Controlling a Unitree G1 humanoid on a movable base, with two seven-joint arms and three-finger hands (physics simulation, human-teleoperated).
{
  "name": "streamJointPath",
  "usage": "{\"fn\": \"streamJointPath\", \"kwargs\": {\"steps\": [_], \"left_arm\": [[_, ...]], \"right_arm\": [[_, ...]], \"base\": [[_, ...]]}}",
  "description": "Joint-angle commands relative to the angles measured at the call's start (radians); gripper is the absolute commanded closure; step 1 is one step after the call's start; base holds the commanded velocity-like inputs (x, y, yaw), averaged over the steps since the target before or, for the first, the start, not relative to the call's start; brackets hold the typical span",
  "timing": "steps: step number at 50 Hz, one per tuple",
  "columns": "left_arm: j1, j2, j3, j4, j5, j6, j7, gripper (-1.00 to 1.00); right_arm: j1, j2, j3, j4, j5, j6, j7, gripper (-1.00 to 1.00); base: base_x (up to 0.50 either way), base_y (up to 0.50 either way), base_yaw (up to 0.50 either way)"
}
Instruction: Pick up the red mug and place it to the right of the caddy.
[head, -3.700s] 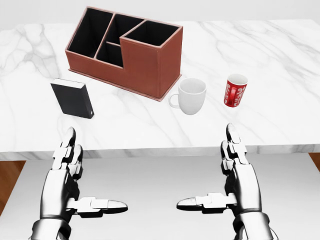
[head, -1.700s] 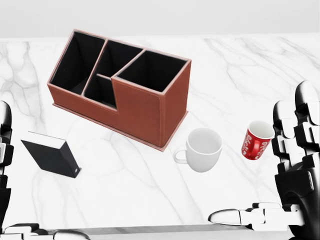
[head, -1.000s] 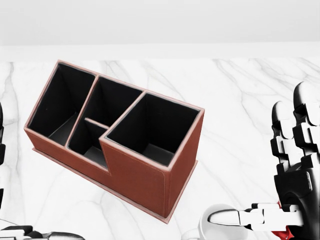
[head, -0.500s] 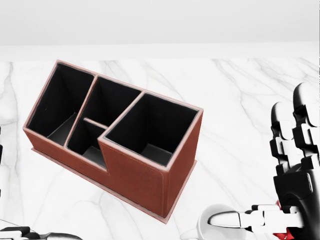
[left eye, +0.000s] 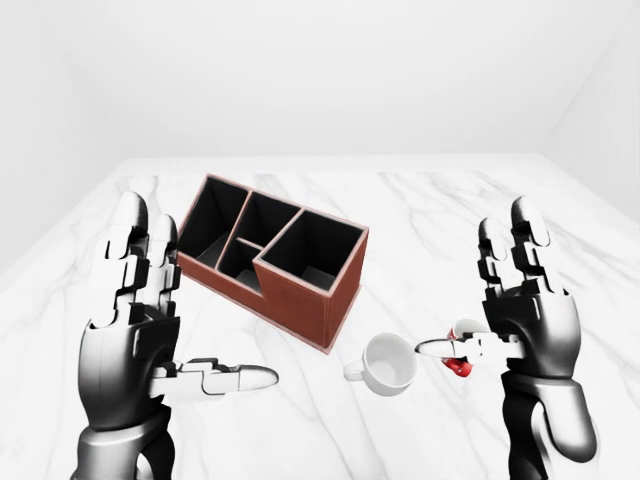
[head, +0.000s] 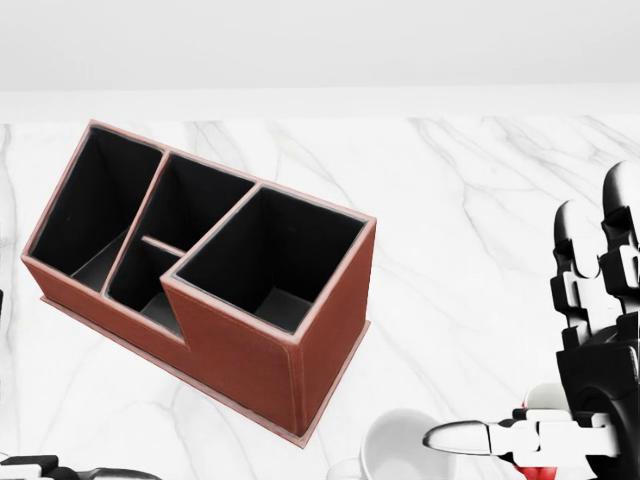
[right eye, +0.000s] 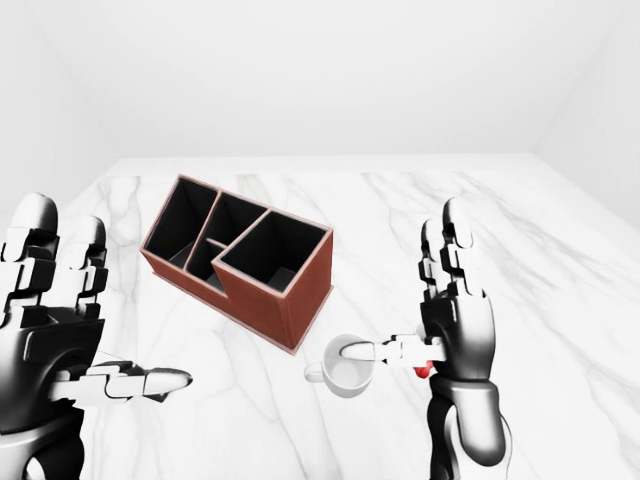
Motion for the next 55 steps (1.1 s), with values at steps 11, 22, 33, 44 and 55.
{"fn": "streamJointPath", "kwargs": {"steps": [11, 22, 33, 44, 55], "left_arm": [[0.001, -0.003, 0.004, -0.014, -0.013, 0.000, -0.011, -1.00], [0.017, 0.001, -0.022, -0.017, -0.012, 0.000, -0.009, -1.00], [0.013, 0.001, -0.012, -0.033, -0.018, 0.000, -0.011, -1.00], [0.021, -0.004, -0.009, -0.037, -0.020, 0.000, -0.016, -1.00], [0.012, -0.004, 0.003, -0.041, -0.027, 0.000, -0.020, -1.00]], "right_arm": [[-0.026, -0.046, -0.165, -0.278, 0.022, 0.000, 0.144, -1.00], [-0.122, -0.621, -0.462, -0.280, 0.542, 0.000, -0.053, -1.00], [-0.117, -0.648, -0.476, -0.280, 0.536, 0.000, -0.009, -1.00], [-0.235, -0.455, -0.414, -0.274, 0.041, 0.000, 0.399, -1.00], [-0.262, -0.330, -0.349, -0.146, -0.348, 0.000, 0.551, -1.00]], "base": [[0.00, 0.00, 0.00], [0.00, 0.00, 0.00], [0.00, 0.00, 0.00], [0.00, 0.00, 0.00], [0.00, 0.00, 0.00]]}}
